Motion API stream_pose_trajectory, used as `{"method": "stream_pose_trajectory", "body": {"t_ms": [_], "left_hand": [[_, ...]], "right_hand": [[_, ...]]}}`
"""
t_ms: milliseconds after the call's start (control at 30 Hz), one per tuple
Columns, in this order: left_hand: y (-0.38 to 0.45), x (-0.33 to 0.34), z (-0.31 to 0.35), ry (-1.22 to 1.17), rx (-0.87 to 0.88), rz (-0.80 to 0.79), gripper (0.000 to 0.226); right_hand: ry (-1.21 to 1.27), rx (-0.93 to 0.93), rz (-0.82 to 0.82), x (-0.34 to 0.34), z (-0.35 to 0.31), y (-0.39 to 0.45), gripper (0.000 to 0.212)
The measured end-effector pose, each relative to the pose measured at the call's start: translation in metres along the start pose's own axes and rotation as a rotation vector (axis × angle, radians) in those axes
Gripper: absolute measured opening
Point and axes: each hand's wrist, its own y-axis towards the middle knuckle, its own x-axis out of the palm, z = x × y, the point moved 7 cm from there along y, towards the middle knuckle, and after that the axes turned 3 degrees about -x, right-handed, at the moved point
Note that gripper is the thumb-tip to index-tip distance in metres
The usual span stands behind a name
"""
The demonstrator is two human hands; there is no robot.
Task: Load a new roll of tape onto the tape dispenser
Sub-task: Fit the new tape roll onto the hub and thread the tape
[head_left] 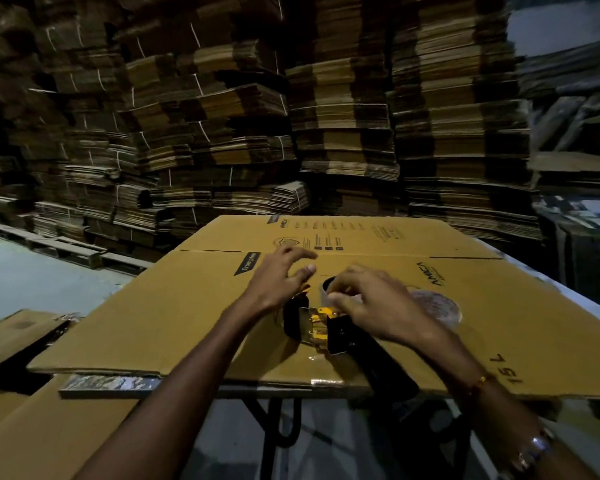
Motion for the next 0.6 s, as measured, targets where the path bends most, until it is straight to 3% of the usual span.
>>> {"method": "stream_pose_trajectory", "body": {"t_ms": [100, 167, 333, 467, 533, 600], "left_hand": [[0.014, 0.033, -0.004, -0.045, -0.017, -0.297, 0.045], [0.016, 0.045, -0.007, -0.03, -0.046, -0.386, 0.042], [0.017, 0.046, -0.014, -0.077, -0.113, -0.382, 0.035], [0.015, 0.042, -0.019, -0.046, -0.138, -0.33, 0.035], [0.012, 0.041, -0.02, -0.048, -0.159, -0.301, 0.034], [0.007, 0.039, -0.018, -0.054, -0.175, -0.272, 0.034]], "right_hand": [[-0.13, 0.035, -0.061, 0.028, -0.013, -0.007, 0.032], [-0.201, 0.057, -0.082, 0.043, -0.013, -0.008, 0.045], [-0.114, 0.02, -0.186, 0.05, -0.008, -0.004, 0.053], [0.228, -0.025, -0.309, 0.043, 0.0, -0.008, 0.024], [0.369, -0.066, -0.312, 0.039, -0.001, -0.012, 0.02], [0.359, -0.099, -0.275, 0.035, 0.0, -0.015, 0.021]]}}
